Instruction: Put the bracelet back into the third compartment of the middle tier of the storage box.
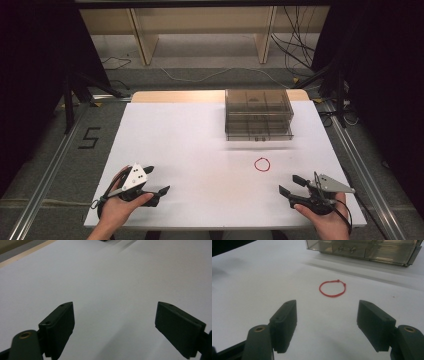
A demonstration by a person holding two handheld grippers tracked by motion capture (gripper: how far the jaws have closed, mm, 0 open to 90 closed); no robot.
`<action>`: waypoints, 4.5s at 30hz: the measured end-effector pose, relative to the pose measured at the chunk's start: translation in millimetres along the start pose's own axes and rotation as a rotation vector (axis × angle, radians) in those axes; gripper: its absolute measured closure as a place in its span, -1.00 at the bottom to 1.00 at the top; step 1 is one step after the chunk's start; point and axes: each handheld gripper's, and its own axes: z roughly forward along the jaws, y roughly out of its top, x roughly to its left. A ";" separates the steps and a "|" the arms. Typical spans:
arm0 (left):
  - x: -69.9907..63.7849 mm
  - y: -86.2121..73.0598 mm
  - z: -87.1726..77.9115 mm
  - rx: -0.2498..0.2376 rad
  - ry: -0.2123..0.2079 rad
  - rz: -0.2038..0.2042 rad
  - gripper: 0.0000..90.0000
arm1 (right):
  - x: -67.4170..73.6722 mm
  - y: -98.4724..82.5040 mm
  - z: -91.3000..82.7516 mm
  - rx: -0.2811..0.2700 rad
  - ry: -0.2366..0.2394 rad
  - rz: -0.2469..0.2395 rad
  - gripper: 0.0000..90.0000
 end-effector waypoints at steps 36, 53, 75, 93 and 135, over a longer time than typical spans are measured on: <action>1.1 -1.9 3.5 0.017 0.006 -0.010 -0.65 | -3.8 18.6 28.5 0.048 -0.053 -0.022 -0.11; 1.8 -2.1 3.5 0.015 0.008 -0.014 -0.65 | -13.4 33.3 59.9 0.105 -0.069 -0.041 -0.02; 1.9 -2.8 3.5 0.018 0.004 -0.003 -0.64 | -26.8 45.7 103.7 0.254 -0.109 -0.017 0.29; 1.3 -3.4 4.7 0.021 -0.004 -0.001 -0.64 | -23.6 45.1 107.9 0.283 -0.118 -0.025 0.76; 1.2 -3.2 4.9 0.018 -0.008 0.000 -0.63 | -24.5 53.8 97.6 0.221 -0.138 0.060 1.00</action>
